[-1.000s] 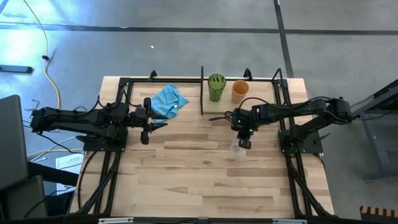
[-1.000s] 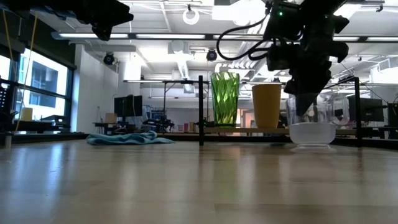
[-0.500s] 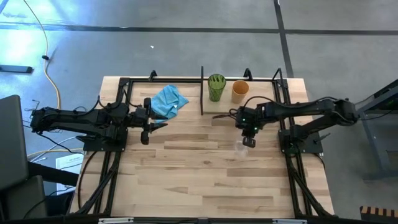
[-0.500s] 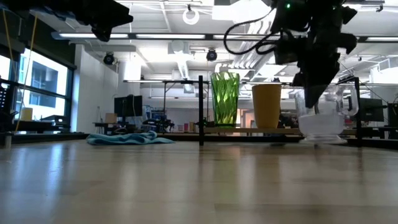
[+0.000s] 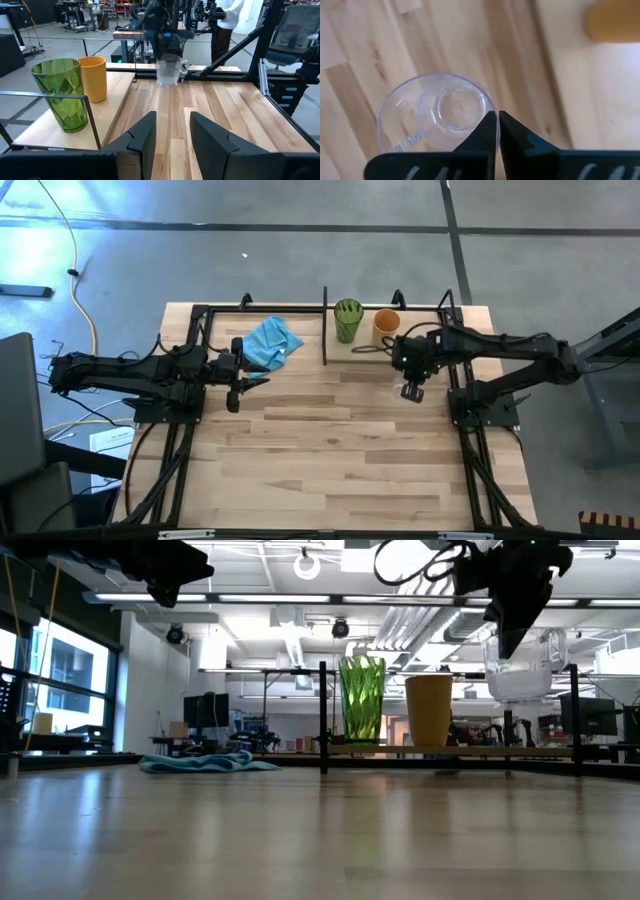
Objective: Stack small to large cups/mugs on shelf
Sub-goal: Put the transparent mug on the shelf
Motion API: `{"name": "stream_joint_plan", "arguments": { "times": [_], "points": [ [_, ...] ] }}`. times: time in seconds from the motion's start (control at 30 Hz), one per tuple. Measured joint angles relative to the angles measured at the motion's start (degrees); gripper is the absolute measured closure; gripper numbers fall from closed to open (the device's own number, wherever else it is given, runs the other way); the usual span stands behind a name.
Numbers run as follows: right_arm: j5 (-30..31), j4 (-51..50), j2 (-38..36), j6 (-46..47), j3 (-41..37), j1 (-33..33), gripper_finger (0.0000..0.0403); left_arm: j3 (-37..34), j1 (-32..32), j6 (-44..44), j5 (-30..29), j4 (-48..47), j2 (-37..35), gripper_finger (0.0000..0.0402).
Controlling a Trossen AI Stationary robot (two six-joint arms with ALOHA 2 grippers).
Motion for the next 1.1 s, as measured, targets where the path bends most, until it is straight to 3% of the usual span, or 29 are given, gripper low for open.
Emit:
{"name": "stream_joint_plan", "arguments": {
  "times": [0.2,0.67,1.1],
  "points": [
    [1.1,-3.9,-1.2,-0.7,2.1,-4.0,0.0403,0.0,0.0,-0.4,1.4,-1.1,0.0,0.0293],
    [-3.0,-1.6,-12.8,-6.7,-5.0,-17.5,0.0403,0.0,0.0,-1.2,1.5,-1.0,0.0,0.0293],
    [-10.2,0.8,-10.4,-18.3,-5.0,-34.1,0.0403,0.0,0.0,-0.9,1.5,1.6,0.0,0.0293]
  ]
}}
